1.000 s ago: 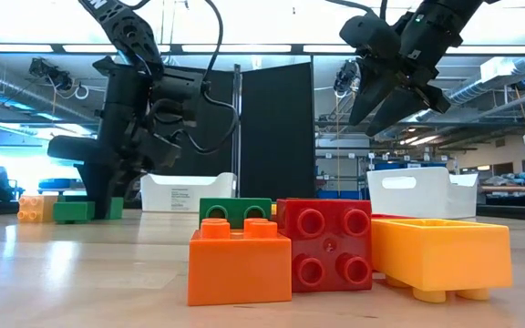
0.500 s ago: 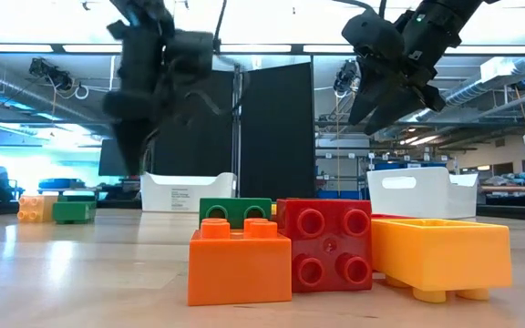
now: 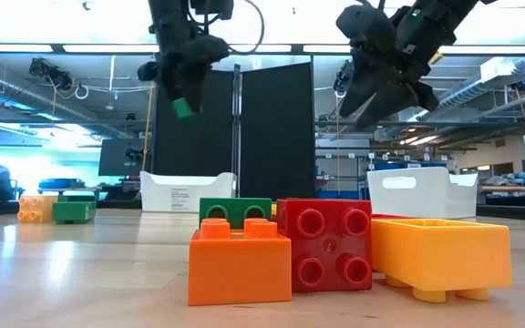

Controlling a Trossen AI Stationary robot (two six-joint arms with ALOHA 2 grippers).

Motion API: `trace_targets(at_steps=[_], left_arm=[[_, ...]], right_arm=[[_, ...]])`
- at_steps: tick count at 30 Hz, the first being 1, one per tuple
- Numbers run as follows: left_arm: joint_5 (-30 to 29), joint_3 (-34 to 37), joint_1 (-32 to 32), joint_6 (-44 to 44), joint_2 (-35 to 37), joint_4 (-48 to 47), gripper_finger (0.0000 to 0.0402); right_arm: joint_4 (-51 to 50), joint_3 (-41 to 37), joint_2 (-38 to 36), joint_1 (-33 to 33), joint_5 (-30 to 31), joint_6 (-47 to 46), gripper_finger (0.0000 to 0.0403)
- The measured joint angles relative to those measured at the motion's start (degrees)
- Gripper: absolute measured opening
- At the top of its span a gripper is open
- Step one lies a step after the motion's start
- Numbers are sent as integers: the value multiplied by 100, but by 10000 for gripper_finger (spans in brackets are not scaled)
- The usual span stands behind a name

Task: Sort blocks by size
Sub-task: Put the green square block into the top left white bin

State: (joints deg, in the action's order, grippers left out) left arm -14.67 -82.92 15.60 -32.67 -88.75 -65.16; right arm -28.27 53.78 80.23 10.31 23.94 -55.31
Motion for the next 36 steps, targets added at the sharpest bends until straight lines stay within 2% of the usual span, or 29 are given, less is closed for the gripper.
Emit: trace_targets(at_steps=[9,17,23,29,36], left_arm=[[-49,-207,1332,-132,-88,361,151],[235,-207,2240,-74,-689,901,151],[685,-205,2581,149,-1416,1219,152],[807,-205,2764,106,-2069,1321,152],[1140,-203,2860,110,-2433,1617,152]], right_arm=[[418,0,0,0,-4,0,184],[929,0,0,0,-7,0,184],[1025,0,0,0,-7,-53,184],[1025,0,0,0,-7,-66,184],[1025,0,0,-1,-7,-211,184]])
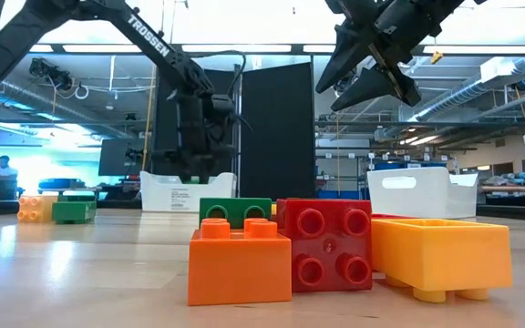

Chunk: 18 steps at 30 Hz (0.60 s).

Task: Sort blocks by size
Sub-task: Put the green square block into the top left white bin

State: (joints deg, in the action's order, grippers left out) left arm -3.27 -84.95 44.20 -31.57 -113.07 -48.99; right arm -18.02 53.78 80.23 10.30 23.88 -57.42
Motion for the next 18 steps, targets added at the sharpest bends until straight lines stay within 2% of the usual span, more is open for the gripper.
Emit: trace_targets(at_steps=[13,18], left_arm=[[16,0,7,0,8,310,154],[16,0,7,0,8,308,170]], right_arm=[[-2,0,0,-1,1,-6,184],[-4,0,0,0,30,-3,184]])
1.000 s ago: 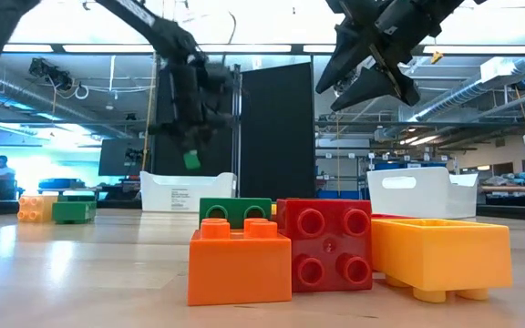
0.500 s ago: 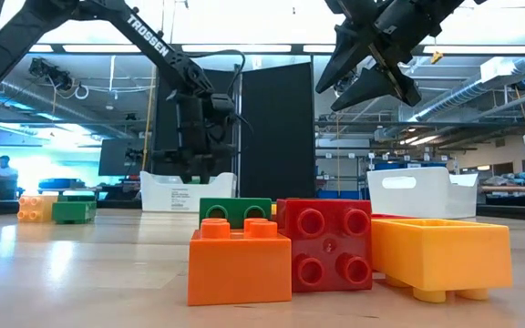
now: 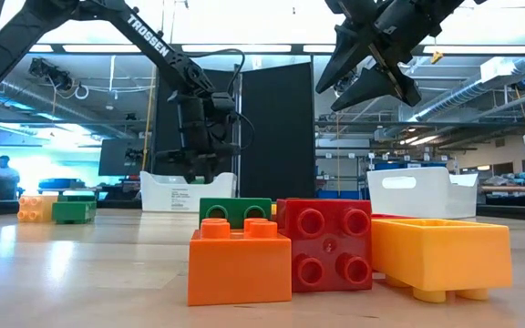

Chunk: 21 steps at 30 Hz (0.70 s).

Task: Sort blocks by size
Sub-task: Put the green square block into the top left white bin, then put the green 4 stud gamepiece into the bottom white bin

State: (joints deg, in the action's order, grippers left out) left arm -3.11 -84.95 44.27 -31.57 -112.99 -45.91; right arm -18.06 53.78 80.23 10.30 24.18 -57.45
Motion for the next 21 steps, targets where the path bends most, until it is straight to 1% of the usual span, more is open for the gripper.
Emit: trace_targets(at_steps=[7,14,19,21], left_arm=[[-1,0,0,1,0,0,196],[9,0,0,2,2,-16,203],[314,0,0,11,53,-41,203],[434,0,0,144,162,-44,203]], right_arm=[[-1,0,0,-1,7,0,184],[-1,0,0,1,14,11,184],[-1,0,0,1,16,15,184],[1,0,0,1,16,12,184]])
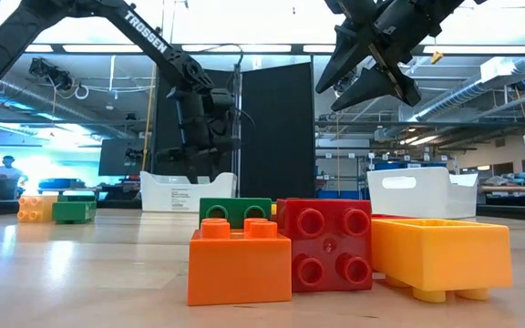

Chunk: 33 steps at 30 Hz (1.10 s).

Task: Sort blocks by size
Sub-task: Put the green 4 stud gamepiece into the bottom white bin

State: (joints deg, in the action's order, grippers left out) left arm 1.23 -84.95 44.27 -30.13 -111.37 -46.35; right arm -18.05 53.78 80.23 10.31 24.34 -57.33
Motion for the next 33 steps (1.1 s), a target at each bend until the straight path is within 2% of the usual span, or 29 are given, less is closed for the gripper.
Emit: trace_targets(at_steps=[10,17,22,33], left_arm=[[5,-2,-15,735,977,-15,204],[20,-2,-337,1492,1670,-406,203],[40,-2,-999,2298,1964,-684,203],[-306,-2,-2937,2400,2088,-721,203]], right_arm=[[86,0,0,0,2,44,184],[86,0,0,0,2,90,184],[86,0,0,0,4,311,184],[83,0,0,-2,-307,1244,184]])
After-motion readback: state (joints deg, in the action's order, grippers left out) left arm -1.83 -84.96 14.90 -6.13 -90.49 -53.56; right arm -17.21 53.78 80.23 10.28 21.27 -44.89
